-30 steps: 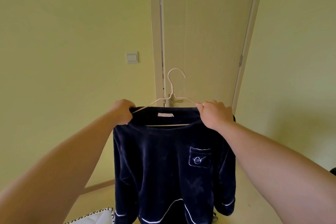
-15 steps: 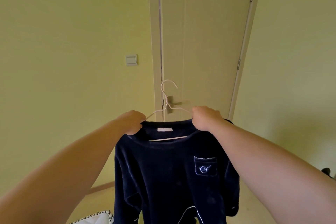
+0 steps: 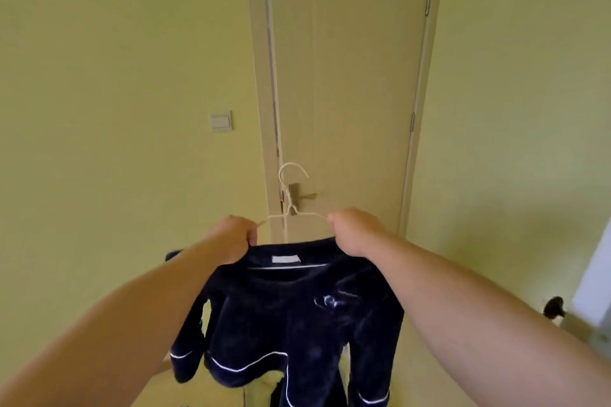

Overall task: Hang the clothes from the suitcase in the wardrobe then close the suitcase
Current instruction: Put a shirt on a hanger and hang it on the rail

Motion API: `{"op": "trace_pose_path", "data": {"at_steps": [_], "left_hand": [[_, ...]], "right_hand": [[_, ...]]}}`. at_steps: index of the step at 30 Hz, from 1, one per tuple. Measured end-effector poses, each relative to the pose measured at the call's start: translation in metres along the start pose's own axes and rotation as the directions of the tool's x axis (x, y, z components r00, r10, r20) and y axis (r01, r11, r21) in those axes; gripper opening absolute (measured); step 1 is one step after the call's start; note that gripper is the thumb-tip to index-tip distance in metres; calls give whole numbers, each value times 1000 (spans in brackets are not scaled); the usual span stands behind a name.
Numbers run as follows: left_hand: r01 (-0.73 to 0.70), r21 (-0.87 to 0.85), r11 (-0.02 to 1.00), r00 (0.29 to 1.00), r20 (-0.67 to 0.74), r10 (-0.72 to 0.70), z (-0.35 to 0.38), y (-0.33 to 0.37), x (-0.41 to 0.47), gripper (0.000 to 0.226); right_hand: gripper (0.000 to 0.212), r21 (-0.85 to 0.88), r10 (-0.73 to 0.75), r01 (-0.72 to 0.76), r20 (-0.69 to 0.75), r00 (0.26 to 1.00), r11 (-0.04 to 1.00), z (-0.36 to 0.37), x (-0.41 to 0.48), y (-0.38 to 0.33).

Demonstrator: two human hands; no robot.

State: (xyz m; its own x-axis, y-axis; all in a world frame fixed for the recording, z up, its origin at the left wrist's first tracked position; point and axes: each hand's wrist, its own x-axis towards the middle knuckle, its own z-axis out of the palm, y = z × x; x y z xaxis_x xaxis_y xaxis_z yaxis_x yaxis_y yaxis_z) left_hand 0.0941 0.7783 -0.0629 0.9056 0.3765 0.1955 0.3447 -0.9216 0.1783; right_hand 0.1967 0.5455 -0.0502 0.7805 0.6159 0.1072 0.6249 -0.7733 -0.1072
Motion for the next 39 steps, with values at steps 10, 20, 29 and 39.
{"op": "trace_pose_path", "data": {"at_steps": [10, 20, 29, 39], "left_hand": [[31, -127, 991, 931, -359, -74, -41, -11, 20, 35], [52, -63, 997, 999, 18, -51, -9, -12, 1, 29], [-35, -182, 983, 990, -144, 9, -10, -8, -2, 42], [-132, -198, 971, 865, -502, 15, -48, 13, -35, 38]], "right_hand": [[20, 78, -18, 42, -280, 960, 996, -33, 12, -22], [17, 5, 27, -27, -5, 1000, 1000, 4, 2, -16], [26, 135, 75, -54, -154, 985, 989, 3, -21, -28], [20, 511, 124, -13, -182, 975, 859, -42, -97, -62]]}}
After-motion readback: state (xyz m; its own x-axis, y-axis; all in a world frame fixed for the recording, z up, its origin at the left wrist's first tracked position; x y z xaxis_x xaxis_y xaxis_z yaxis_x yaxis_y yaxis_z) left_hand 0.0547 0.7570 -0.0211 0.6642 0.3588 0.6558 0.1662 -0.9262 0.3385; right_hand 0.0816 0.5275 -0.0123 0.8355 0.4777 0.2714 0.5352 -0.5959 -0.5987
